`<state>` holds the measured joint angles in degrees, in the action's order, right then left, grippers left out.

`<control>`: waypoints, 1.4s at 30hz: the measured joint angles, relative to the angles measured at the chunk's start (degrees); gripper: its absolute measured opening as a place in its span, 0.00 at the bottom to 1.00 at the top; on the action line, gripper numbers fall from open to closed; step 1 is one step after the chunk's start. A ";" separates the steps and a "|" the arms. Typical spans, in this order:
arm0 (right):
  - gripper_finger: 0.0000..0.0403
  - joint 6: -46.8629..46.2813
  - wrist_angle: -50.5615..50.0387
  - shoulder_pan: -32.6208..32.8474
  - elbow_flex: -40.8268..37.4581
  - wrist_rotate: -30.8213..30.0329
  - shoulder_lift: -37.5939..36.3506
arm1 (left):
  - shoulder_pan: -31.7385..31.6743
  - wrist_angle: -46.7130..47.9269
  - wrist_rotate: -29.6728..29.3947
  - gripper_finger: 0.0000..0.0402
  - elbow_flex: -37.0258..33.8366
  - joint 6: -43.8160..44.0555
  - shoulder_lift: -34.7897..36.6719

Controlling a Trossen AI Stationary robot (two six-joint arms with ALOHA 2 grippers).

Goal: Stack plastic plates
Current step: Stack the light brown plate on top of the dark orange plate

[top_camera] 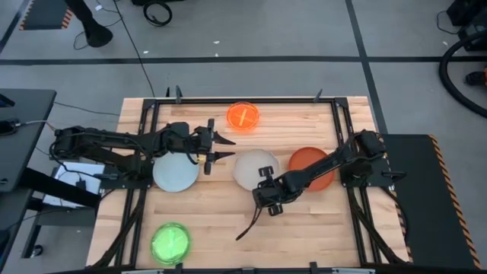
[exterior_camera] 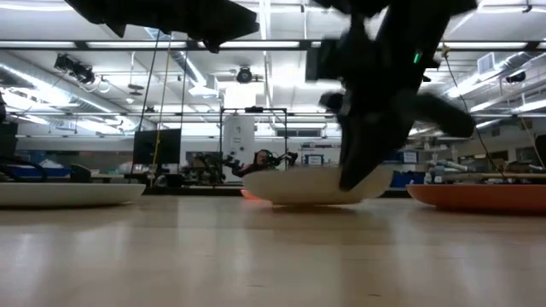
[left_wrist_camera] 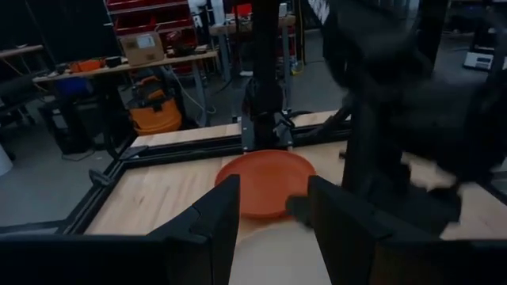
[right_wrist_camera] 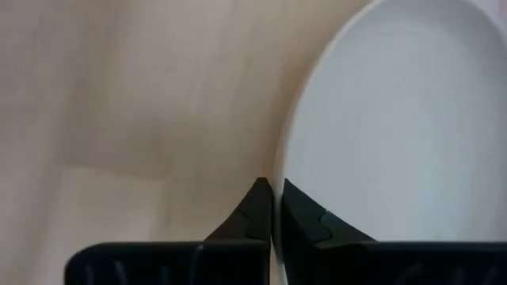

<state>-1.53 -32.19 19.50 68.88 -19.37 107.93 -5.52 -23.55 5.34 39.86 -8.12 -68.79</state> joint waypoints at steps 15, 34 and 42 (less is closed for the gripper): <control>0.03 -54.42 -50.65 11.92 0.66 -0.25 -15.96 | 0.02 3.92 -0.04 0.39 0.00 4.73 3.07; 0.03 -54.52 -30.95 15.26 -16.93 -0.59 -17.13 | 0.02 4.72 -0.04 0.39 0.00 6.03 3.38; 0.03 -53.50 -23.05 14.70 -20.25 -2.21 -17.13 | 0.02 4.85 -0.04 0.39 0.00 6.03 3.38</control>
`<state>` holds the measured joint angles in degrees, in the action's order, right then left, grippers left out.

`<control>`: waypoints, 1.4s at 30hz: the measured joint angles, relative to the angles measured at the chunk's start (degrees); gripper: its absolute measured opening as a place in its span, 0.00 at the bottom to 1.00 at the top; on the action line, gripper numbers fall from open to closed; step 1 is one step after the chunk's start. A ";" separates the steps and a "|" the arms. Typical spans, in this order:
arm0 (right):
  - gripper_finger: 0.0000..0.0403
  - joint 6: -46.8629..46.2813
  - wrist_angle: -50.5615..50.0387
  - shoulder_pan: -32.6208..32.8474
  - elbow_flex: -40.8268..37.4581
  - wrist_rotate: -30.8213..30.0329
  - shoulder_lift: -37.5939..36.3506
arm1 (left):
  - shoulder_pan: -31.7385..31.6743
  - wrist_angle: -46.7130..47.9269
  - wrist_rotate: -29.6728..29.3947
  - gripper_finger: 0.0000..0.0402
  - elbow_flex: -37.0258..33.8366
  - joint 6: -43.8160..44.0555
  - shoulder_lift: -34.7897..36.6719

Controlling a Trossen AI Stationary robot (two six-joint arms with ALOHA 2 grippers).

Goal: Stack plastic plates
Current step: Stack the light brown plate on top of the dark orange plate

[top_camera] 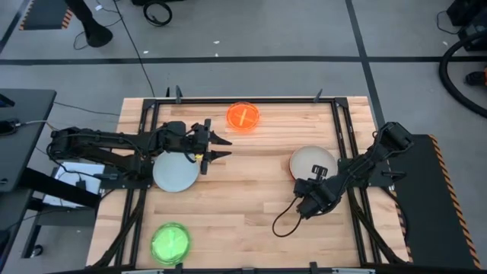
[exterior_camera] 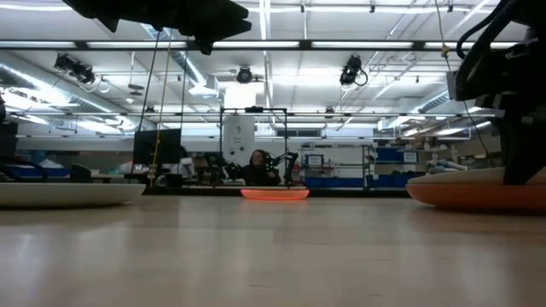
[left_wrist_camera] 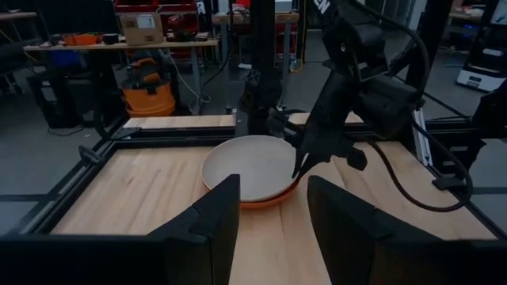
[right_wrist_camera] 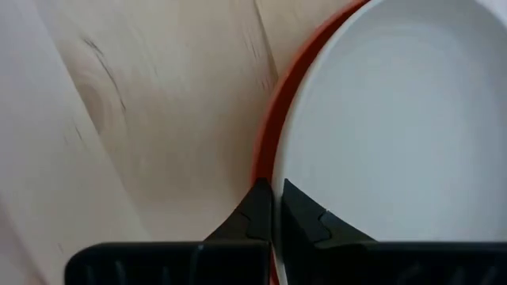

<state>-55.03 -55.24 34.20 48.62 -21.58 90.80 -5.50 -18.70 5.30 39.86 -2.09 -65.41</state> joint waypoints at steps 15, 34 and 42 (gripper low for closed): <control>0.03 1.23 0.13 0.06 0.00 -0.75 -0.02 | 0.01 -0.22 0.00 0.39 0.00 0.00 -0.02; 0.10 -0.50 0.44 0.01 0.00 -3.23 -0.02 | 2.91 -4.29 -0.05 0.39 0.00 -0.34 -0.04; 0.22 -0.40 -0.52 0.01 0.03 -3.15 -0.02 | 3.43 -4.17 -0.05 0.39 0.00 0.66 -0.04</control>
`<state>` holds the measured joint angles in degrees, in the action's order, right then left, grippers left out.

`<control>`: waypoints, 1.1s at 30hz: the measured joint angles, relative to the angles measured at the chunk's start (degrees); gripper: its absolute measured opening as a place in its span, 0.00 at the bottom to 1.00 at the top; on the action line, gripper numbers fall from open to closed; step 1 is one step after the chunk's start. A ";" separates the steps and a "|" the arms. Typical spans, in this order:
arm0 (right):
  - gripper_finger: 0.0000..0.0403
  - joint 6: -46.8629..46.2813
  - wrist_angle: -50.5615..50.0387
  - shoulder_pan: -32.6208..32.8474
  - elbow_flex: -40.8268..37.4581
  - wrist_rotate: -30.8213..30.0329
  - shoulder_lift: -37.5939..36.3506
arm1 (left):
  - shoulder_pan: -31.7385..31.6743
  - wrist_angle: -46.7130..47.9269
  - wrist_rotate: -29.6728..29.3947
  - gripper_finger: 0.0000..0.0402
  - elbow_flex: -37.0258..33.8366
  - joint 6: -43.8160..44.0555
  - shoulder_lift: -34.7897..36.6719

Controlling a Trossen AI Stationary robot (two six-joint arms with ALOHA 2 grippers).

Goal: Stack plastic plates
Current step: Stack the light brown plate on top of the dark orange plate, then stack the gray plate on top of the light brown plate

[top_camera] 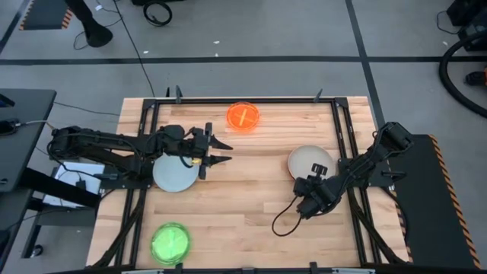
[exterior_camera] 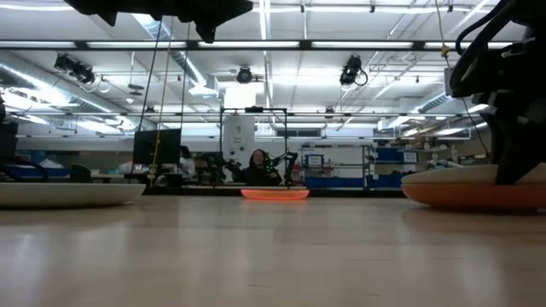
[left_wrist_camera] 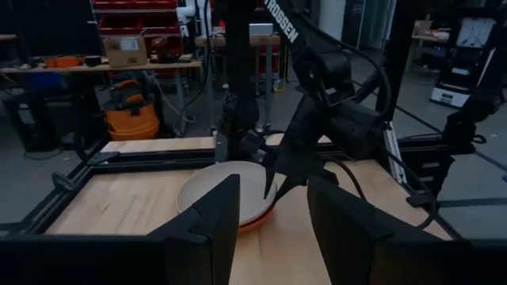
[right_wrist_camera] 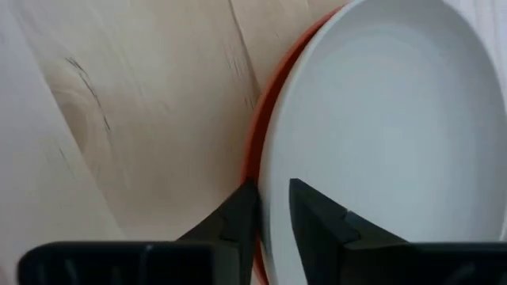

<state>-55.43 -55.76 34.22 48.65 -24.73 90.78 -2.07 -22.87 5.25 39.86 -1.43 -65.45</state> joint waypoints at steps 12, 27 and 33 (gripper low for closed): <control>0.34 3.40 -4.28 0.03 6.89 3.50 0.00 | 0.56 -2.36 0.01 0.39 0.02 5.53 0.00; 0.34 26.71 15.92 0.73 15.61 -20.54 -0.02 | 13.14 55.26 -22.47 0.39 8.28 29.60 -0.15; 0.35 36.26 32.78 -1.10 8.78 -20.58 -0.02 | 19.56 63.54 -23.45 0.39 5.11 48.07 -2.06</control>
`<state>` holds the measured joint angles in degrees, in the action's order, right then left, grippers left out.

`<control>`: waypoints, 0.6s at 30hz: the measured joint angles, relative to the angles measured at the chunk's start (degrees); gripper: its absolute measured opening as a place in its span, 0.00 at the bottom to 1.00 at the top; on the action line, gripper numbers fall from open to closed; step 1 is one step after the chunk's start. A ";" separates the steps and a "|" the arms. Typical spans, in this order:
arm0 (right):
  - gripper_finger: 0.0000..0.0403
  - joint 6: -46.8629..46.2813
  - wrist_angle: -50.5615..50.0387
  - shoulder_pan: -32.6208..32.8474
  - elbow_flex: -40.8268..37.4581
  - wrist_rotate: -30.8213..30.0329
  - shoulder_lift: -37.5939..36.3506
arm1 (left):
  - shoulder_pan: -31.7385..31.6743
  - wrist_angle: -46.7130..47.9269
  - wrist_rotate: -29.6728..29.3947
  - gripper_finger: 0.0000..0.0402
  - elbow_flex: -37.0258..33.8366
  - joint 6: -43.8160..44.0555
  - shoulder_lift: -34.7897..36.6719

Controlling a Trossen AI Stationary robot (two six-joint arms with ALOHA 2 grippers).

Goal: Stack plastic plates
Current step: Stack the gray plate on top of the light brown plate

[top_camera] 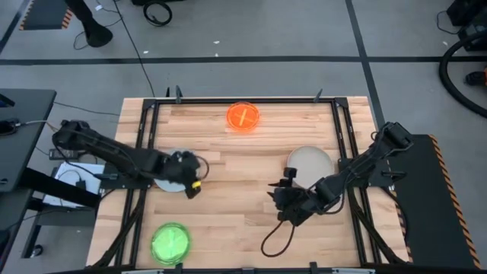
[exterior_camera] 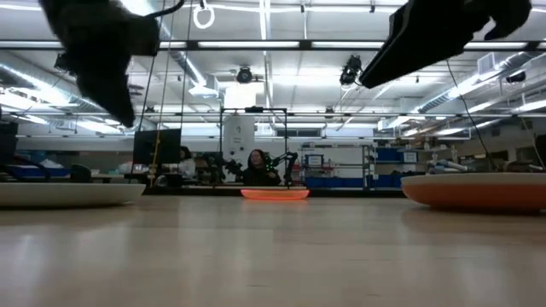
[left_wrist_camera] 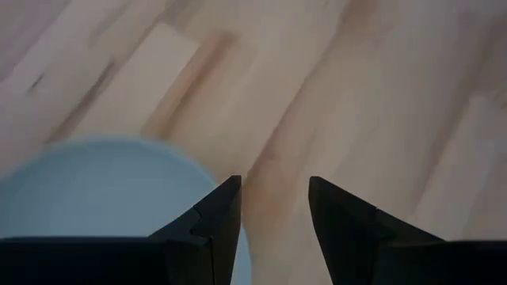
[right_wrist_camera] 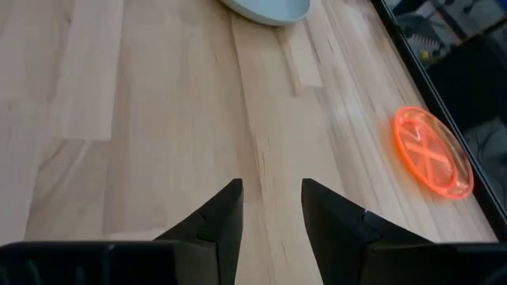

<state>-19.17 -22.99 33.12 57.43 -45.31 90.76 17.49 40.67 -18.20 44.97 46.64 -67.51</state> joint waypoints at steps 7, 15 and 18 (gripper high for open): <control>0.34 5.56 10.15 -2.20 -5.09 -0.17 0.00 | 6.35 -0.79 -6.48 0.39 -1.63 9.76 -10.57; 0.34 6.81 11.81 -2.92 -6.91 -0.28 0.00 | 3.29 0.46 -5.70 0.39 -1.52 18.55 -17.75; 0.34 7.25 11.70 -2.88 -7.11 -0.26 0.00 | 1.79 -0.36 -5.65 0.39 -1.52 18.74 -20.05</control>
<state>-11.92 -11.29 30.24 50.33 -45.56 90.76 19.29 40.31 -23.86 43.44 65.39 -87.56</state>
